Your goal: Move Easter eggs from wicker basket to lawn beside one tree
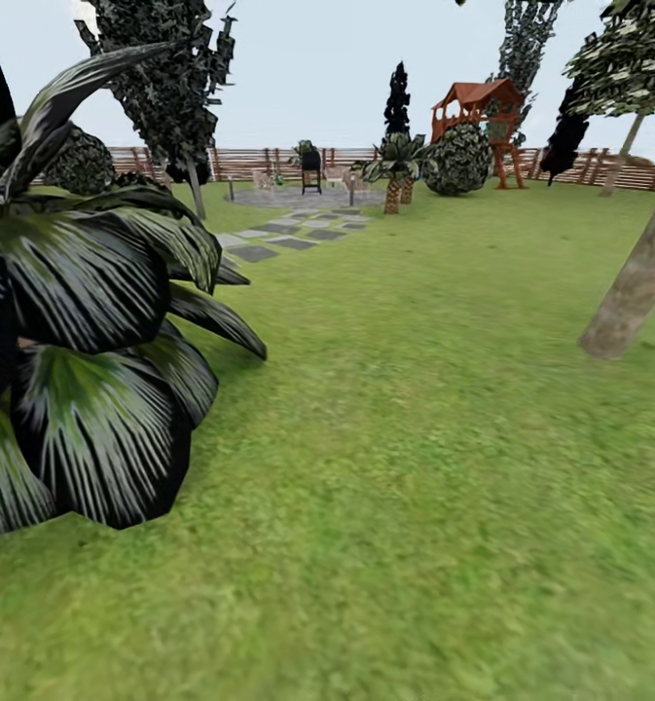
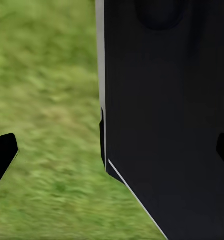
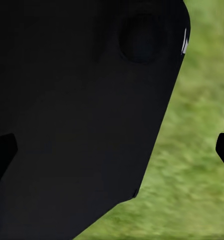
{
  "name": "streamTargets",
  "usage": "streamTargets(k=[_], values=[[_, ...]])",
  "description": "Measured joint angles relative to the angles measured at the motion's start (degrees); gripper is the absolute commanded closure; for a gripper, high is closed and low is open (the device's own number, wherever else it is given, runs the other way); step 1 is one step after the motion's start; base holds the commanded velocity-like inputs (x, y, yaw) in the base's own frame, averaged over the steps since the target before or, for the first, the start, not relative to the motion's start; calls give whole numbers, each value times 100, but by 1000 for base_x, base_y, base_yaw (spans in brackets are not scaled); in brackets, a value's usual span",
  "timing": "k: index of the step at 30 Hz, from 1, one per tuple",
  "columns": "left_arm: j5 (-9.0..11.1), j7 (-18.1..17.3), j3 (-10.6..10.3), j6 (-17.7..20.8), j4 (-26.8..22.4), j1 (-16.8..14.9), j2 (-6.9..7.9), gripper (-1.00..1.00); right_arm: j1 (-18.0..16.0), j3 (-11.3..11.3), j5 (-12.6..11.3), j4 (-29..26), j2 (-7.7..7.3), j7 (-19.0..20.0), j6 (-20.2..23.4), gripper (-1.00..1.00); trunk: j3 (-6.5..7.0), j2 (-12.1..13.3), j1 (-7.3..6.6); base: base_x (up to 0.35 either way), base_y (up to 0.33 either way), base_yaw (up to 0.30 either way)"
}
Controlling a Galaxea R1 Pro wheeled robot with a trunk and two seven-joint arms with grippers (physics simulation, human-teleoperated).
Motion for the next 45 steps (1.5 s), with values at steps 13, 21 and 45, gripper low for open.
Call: streamTargets(k=[13,21,45], values=[[0,0,0,0,0,0,0,-100,0,8,0,-1,18,-7,1,-100,37,0,0,0,0,-185],[7,0,8,7,0,0,0,-100,0,7,4,-1,22,-8,1,-100,38,0,-3,219,0,-2],[12,0,8,8,7,0,0,-100,0,7,8,-1,16,-8,1,-100,38,0,-4,329,0,-95]])
